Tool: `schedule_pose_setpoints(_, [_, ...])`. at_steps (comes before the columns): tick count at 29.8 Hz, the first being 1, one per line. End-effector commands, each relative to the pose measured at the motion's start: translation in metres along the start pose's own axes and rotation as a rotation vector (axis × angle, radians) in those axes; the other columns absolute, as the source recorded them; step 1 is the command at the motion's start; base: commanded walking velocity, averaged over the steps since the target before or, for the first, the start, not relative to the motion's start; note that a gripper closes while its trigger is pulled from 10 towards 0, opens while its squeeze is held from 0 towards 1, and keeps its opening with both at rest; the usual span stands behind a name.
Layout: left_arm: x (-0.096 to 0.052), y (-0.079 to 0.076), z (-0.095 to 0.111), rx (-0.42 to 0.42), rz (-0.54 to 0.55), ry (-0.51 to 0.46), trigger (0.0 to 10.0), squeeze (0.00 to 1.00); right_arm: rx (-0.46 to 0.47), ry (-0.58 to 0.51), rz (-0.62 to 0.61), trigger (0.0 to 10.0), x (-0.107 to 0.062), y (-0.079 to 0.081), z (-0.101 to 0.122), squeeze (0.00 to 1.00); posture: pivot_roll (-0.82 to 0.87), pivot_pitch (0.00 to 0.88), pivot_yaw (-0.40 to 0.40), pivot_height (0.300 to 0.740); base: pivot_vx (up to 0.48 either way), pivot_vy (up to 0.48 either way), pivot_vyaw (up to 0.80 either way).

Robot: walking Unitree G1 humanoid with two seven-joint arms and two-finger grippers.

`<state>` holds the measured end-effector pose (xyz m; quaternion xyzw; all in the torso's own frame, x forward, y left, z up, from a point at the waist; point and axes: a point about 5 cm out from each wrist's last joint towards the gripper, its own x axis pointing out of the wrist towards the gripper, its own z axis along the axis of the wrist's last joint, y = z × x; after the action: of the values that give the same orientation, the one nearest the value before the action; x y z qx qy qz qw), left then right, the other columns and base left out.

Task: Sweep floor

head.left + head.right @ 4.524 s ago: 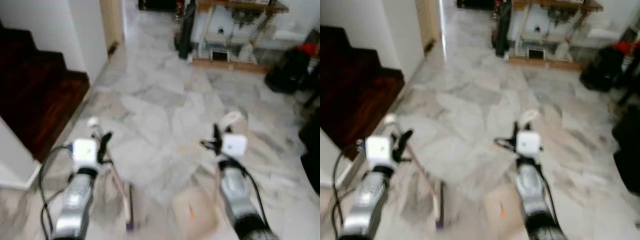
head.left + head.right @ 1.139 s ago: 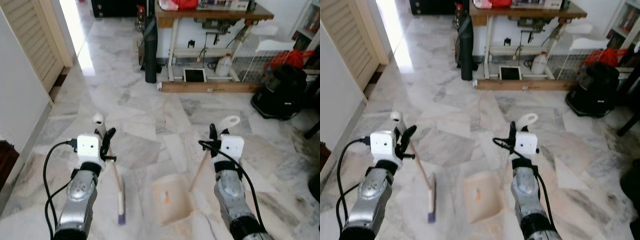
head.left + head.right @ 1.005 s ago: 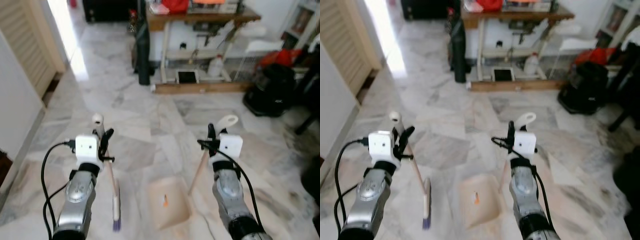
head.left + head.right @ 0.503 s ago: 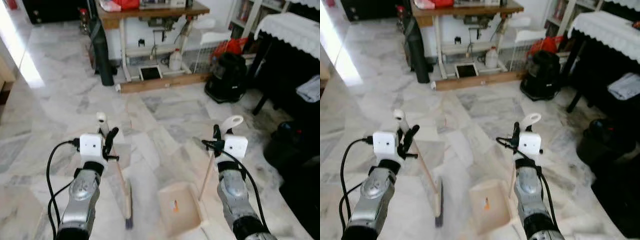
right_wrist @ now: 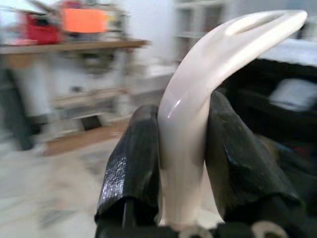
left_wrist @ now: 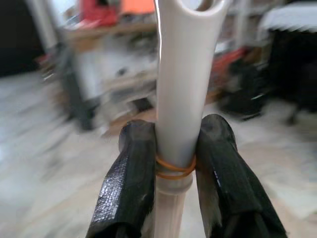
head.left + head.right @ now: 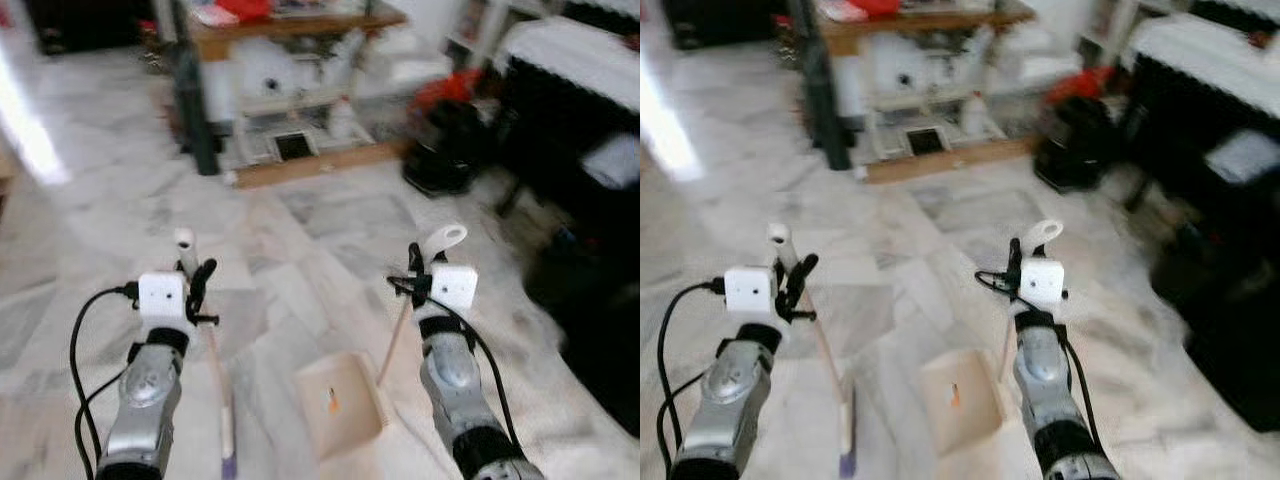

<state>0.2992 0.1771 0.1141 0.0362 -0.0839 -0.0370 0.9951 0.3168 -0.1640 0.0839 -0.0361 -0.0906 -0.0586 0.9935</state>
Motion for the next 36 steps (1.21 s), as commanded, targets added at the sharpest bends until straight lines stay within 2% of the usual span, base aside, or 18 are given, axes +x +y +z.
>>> schedule_pose_setpoints(1, [-0.002,0.006,0.001,0.012,0.011,-0.011,10.0,0.0,0.002,-0.051,0.014,10.0,0.006,0.006,0.011,0.0,-0.03,0.016,0.005,0.74,0.0,0.0,-0.8])
schedule_pose_setpoints(11, [0.007,0.008,0.002,0.026,-0.027,-0.004,10.0,0.0,0.009,-0.07,-0.012,10.0,0.008,0.007,0.015,0.0,-0.08,0.0,0.06,0.74,0.0,0.0,-0.8])
schedule_pose_setpoints(29, [0.01,0.012,0.005,0.043,-0.034,-0.009,10.0,0.0,0.013,-0.079,-0.019,10.0,0.009,0.008,0.016,0.0,-0.01,0.01,0.063,0.74,0.0,0.0,-0.8])
schedule_pose_setpoints(36, [0.009,0.014,0.005,0.039,-0.027,-0.015,10.0,0.0,0.008,-0.086,-0.012,10.0,0.009,0.009,0.017,0.0,-0.01,0.017,0.055,0.74,0.0,0.0,0.0])
